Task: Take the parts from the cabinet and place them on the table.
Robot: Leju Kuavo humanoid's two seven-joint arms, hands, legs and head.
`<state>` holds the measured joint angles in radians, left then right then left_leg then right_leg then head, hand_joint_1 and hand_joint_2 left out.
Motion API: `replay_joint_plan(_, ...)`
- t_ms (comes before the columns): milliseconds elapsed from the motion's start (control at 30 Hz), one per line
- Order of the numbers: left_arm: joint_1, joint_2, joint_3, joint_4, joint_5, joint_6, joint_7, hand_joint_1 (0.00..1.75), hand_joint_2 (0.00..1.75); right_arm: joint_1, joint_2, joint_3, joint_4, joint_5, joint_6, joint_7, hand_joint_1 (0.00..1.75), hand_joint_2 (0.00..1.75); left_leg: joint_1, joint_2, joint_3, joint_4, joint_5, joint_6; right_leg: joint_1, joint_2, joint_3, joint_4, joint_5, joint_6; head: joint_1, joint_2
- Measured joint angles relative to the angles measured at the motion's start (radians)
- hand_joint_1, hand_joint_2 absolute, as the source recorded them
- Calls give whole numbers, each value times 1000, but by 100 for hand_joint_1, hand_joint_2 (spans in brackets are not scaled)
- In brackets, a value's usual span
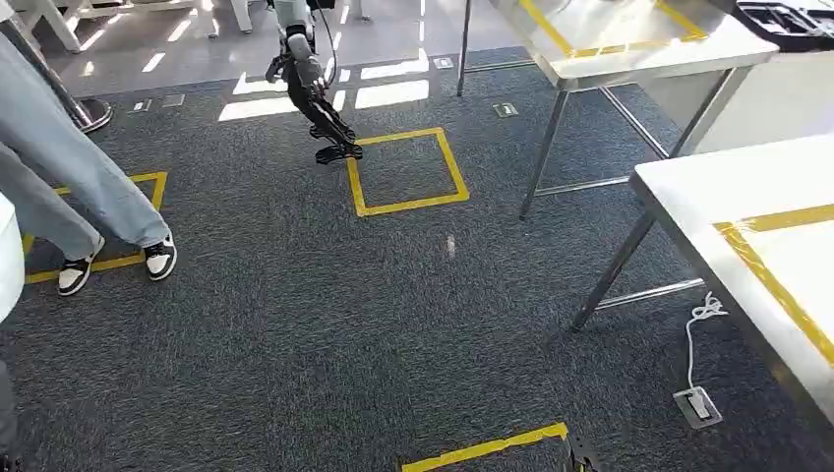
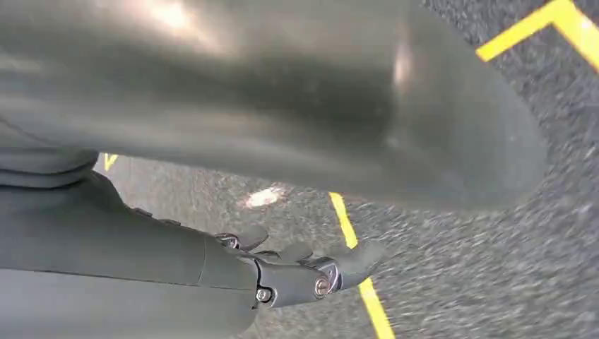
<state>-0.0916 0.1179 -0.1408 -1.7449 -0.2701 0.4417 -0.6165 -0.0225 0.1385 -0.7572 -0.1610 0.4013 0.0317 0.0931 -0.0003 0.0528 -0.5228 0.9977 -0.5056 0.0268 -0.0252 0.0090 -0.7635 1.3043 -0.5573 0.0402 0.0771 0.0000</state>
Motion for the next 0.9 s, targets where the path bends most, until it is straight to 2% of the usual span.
replay_joint_plan(33,0,-1,0,0,-1,0,0,175,175,1,0,0,0,0,0,0,0,0,3,12,-1,4,-4,-4,-3,-7,35,-59,32,4,0,0)
replay_joint_plan(67,0,-2,0,0,-2,0,1,175,175,0,0,0,0,3,0,0,0,0,6,24,-1,11,-9,-9,-6,-20,86,-147,68,7,0,0)
replay_joint_plan(100,0,-2,0,-1,-3,-2,2,175,175,-1,0,0,0,3,0,0,0,0,9,35,-2,20,-15,-16,-8,-53,140,-235,95,13,0,0)
replay_joint_plan(133,1,-2,0,-6,-4,-2,3,175,175,-5,1,0,0,4,0,0,0,0,0,43,-8,29,-24,-26,-2,-84,147,-249,85,4,2,0)
replay_joint_plan(167,0,0,2,-8,-4,-2,3,175,175,-6,1,0,0,4,0,0,0,0,-2,50,-8,34,-35,-33,-5,-69,145,-254,90,-12,-3,0)
replay_joint_plan(233,-1,-4,1,-9,-5,-3,3,175,175,-4,0,0,0,5,0,0,0,0,0,67,6,24,-33,-43,2,-51,143,-255,88,-24,-2,0)
replay_joint_plan(267,-2,-4,1,-9,-5,-3,3,175,175,-4,0,0,0,5,0,0,0,0,0,76,13,23,-33,-48,0,-39,141,-258,91,-32,-2,0)
replay_joint_plan(300,-2,-3,2,-9,-5,-4,4,175,175,-4,0,0,0,5,0,1,0,0,5,65,8,27,-40,-54,-5,-30,143,-262,96,-40,-3,0)
replay_joint_plan(333,-3,-4,2,-10,-4,-5,4,175,175,-4,0,0,0,5,-1,1,0,0,8,8,-2,60,-70,-58,-6,-22,141,-263,99,-44,-6,0)
replay_joint_plan(367,-2,-3,2,-10,-4,-5,3,175,175,-5,0,0,0,4,0,1,0,0,9,-23,-29,121,-110,-59,-6,-14,139,-263,100,-48,-7,0)
replay_joint_plan(400,-1,-1,3,-10,-4,-5,5,175,175,-6,0,0,0,4,-1,1,0,0,9,-40,-67,204,-150,-59,-4,-3,137,-263,101,-50,-8,0)
replay_joint_plan(433,0,-1,3,-8,-4,-6,5,175,175,-7,0,0,0,4,-1,1,0,0,9,-46,-105,280,-179,-59,-1,9,134,-262,102,-51,-8,0)
replay_joint_plan(467,0,-1,3,-8,-4,-6,6,175,175,-7,0,0,0,3,-1,3,0,0,9,-48,-130,324,-185,-57,2,22,133,-262,103,-52,-8,0)
replay_joint_plan(500,0,-1,3,-7,-4,-8,6,175,175,-6,0,0,0,2,-1,4,0,0,8,-49,-133,322,-166,-53,3,35,133,-262,103,-53,-8,0)
replay_joint_plan(533,-1,-1,4,-7,-4,-8,6,175,175,-6,0,0,0,0,-1,6,0,0,7,-52,-118,280,-129,-47,5,48,134,-262,103,-52,-8,0)
replay_joint_plan(567,-1,-1,3,-8,-4,-8,6,175,175,-6,0,0,0,0,-1,7,0,0,6,-60,-85,204,-79,-40,5,63,135,-262,104,-51,-8,0)
replay_joint_plan(600,-2,-1,3,-8,-4,-9,6,175,175,-6,0,0,0,-2,-1,7,0,0,4,-76,-46,115,-30,-32,5,77,137,-262,105,-49,-8,0)
replay_joint_plan(633,-6,-1,4,-8,-4,-10,6,175,175,-6,0,0,0,-3,-1,7,0,0,4,-122,-23,56,-17,-25,2,88,136,-263,107,-46,-8,0)
replay_joint_plan(667,-7,-1,4,-8,-4,-11,8,175,175,-10,0,0,0,-3,-1,7,0,0,4,-144,-20,38,-21,-23,6,101,130,-259,110,-38,-6,0)
replay_joint_plan(733,-14,-1,6,-8,-3,-12,10,175,175,-9,0,0,0,-4,-1,8,0,0,-3,-127,-22,38,-22,-24,-4,120,119,-265,121,-23,-7,0)
replay_joint_plan(767,-17,-1,6,-8,-3,-13,10,175,175,-6,0,0,0,-6,0,9,0,0,-6,-116,-16,35,-19,-18,-7,133,119,-272,126,-14,-8,0)
replay_joint_plan(800,-20,-2,6,-9,-3,-14,10,175,175,-4,0,0,0,-6,-1,11,0,0,6,-101,-10,16,-6,-8,-6,128,118,-268,127,-11,-6,0)
replay_joint_plan(833,-22,-4,6,-8,-3,-16,11,175,175,-3,1,0,0,-6,-1,12,0,0,1,-86,-6,10,-1,-5,2,67,110,-251,114,-14,-6,0)
replay_joint_plan(867,-23,-5,6,-8,-3,-16,11,175,175,-5,2,0,0,-6,-1,11,0,0,-1,-72,-7,8,2,2,7,19,85,-201,75,-14,-2,0)
replay_joint_plan(900,-22,-5,7,-8,-3,-17,13,175,175,-7,2,0,0,-6,-1,10,0,0,-4,-59,-9,10,2,3,7,3,55,-134,36,-11,-3,0)
